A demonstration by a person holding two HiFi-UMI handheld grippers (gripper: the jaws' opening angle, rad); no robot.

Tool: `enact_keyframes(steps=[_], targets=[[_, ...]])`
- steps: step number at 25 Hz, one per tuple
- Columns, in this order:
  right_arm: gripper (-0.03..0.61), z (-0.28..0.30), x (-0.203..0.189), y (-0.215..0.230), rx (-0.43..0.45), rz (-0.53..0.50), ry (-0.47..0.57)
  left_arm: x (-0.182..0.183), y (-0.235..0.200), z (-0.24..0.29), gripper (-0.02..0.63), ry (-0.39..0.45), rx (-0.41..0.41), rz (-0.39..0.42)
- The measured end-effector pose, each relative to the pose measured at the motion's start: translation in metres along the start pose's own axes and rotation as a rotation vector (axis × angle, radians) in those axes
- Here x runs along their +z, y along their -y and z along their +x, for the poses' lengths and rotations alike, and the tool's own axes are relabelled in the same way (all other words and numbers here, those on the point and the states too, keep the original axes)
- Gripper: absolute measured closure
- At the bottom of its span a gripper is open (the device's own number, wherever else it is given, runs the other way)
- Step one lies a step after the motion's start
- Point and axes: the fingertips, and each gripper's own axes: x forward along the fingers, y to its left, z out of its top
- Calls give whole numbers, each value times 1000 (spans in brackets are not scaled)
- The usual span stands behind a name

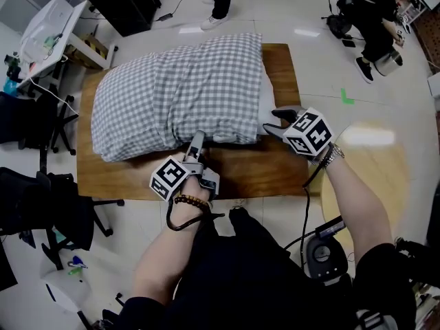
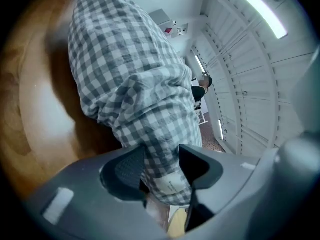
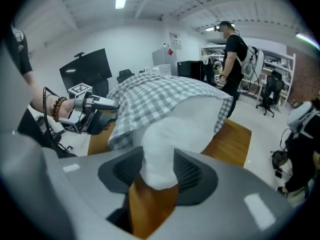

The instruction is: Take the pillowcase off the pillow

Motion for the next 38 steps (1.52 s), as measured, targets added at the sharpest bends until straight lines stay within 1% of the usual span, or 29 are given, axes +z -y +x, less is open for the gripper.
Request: enact_keyframes(steps=[2, 3, 5, 8, 14, 19, 23, 28, 31, 33, 35, 37, 38], targets=[[398, 7, -2, 1, -15, -28, -19, 3, -4, 2, 476, 12, 11, -19], [465, 8, -4, 2, -26, -31, -23, 4, -6, 1, 525, 16, 12, -23], [558, 7, -6, 4, -38, -23, -22, 5, -5, -1, 595, 19, 7, -20], [569, 2, -2, 8, -47, -15, -13, 10, 1, -5, 600, 23, -5, -8], [571, -16, 0, 19, -106, 26, 9, 29, 3, -25, 605, 58, -15, -7], [572, -30, -6, 27, -156, 55, 7, 36, 2, -37, 611, 92, 0, -9], [572, -49, -15, 40, -189, 84, 23, 42, 1, -42, 611, 138, 20, -3], [572, -62, -18, 42, -207, 133, 35, 68, -5, -57, 612, 179, 34, -2], [572, -67, -22, 41, -201, 161, 41, 73, -7, -61, 611, 187, 42, -2], [572, -63, -24, 33, -179, 160, 33, 69, -7, -62, 609, 181, 50, -6], [571, -59, -24, 24, -137, 140, 26, 60, -5, -61, 609, 157, 63, -8], [568, -59, -25, 15, -93, 100, 24, 48, 3, -60, 609, 117, 68, -6], [556, -61, -25, 12, -78, 85, 23, 42, 7, -61, 607, 91, 67, 0]])
